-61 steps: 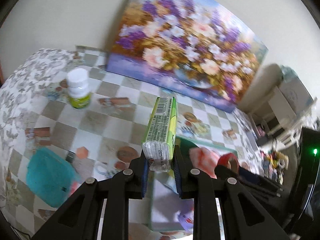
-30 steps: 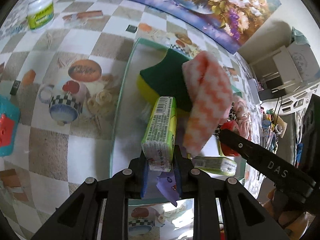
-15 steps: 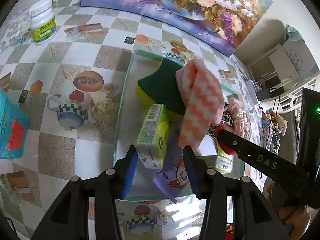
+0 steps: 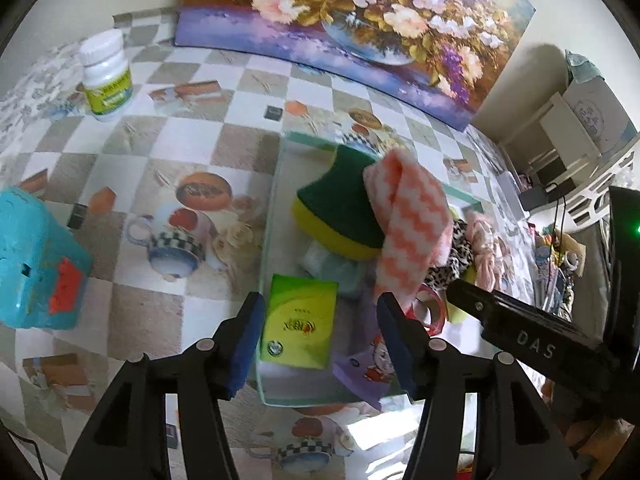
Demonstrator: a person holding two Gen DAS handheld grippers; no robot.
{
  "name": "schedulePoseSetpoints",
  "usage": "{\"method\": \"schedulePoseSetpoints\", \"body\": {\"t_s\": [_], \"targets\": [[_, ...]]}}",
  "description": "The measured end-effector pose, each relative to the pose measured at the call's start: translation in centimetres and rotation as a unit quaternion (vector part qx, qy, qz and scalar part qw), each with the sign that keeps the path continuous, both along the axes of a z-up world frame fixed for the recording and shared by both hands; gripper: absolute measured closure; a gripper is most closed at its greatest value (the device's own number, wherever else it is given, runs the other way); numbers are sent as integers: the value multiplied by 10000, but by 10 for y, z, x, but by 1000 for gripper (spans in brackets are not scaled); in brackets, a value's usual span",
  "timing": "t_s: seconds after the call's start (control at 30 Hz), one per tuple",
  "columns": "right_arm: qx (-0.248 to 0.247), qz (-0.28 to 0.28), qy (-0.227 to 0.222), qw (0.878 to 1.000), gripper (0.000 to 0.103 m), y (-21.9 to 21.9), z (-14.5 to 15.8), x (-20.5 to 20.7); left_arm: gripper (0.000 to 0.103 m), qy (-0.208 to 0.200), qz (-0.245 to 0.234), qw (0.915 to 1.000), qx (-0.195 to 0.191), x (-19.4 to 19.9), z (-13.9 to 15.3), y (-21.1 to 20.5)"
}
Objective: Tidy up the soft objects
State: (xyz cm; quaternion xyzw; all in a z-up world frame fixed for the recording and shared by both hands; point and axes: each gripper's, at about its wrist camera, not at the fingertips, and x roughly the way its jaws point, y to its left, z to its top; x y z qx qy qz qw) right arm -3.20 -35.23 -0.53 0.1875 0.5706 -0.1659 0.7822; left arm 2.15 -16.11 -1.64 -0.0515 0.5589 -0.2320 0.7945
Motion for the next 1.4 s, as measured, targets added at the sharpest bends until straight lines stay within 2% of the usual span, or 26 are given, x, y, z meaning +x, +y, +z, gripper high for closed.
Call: {"method": "schedulePoseSetpoints", "body": {"t_s": [0.17,0.3,0.37,0.57,0.67,0.7,0.73,0.9,1.23,1.4], "targets": [[-58,-11,-36,10000,40,2,3,-4,41,-169,180,9996,156,3,1,7],[-135,24,-116,9998,36,7,8,-6,20,-451,385,9977,325,3,4,13],[-156,51,-164,9997,33,9,10,-8,16,-637,493,9956,473,3,6,16],[-247,131,-231,9993,28,16,13,-12,15,-818,777,9903,806,7,4,28],[-306,102,-288,9991,15,17,14,-16,7,-829,888,9884,913,7,1,33],[-318,97,-301,9990,5,18,14,-17,5,-848,930,9875,948,7,0,35],[-335,90,-327,9989,0,18,15,-19,5,-871,974,9866,982,6,0,37],[-439,58,-355,9984,0,21,17,-28,5,-985,1054,9830,1139,2,3,44],[-566,74,-437,9974,0,32,21,-45,5,-1121,872,9787,1481,-15,12,44],[-624,61,-406,9972,0,35,19,-51,5,-1210,992,9730,1696,-24,17,47]]}}
